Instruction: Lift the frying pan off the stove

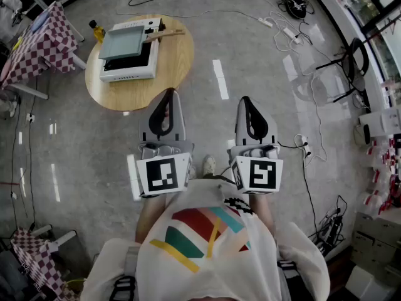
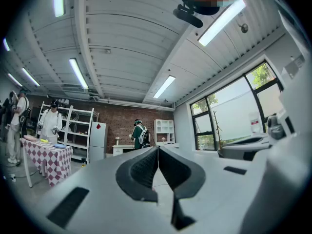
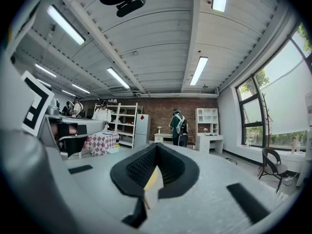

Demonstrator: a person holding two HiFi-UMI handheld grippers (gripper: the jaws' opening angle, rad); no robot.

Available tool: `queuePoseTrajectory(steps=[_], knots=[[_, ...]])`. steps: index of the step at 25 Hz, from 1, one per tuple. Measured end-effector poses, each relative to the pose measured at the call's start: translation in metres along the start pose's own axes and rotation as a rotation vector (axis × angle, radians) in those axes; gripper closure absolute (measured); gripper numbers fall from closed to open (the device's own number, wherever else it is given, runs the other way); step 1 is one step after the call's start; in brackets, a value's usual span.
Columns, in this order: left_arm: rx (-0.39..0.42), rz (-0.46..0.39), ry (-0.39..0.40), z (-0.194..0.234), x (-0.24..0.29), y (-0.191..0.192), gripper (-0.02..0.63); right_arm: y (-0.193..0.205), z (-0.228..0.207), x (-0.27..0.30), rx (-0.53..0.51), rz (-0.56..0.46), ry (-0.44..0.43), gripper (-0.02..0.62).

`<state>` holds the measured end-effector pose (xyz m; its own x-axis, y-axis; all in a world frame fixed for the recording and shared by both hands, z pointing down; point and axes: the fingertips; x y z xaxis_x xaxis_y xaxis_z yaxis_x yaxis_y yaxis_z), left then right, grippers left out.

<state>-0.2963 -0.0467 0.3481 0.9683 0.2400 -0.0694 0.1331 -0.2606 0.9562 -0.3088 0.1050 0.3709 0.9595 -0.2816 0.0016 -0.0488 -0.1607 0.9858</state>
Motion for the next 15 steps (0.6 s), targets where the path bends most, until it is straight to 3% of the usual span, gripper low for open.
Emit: queuePoseTrajectory(steps=[8,15], knots=[[-0.023,-0.068,0.007,-0.010,0.010,-0.015,0.600,0.005,-0.021,0.002,0.006,0.016,0.011,0.600],[-0.062,-0.049,-0.016,-0.010,0.019,-0.010,0.600,0.007,-0.035,0.007,0.034,0.005,-0.002,0.600]])
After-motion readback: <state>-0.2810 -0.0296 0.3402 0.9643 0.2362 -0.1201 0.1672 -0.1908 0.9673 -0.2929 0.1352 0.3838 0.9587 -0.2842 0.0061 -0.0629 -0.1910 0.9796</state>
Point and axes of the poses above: the fingertips, and each gripper's own axes: x forward along the fingers, z to its left, y out of its underside, and after that the axes turned 15 degrees about x, right-handed
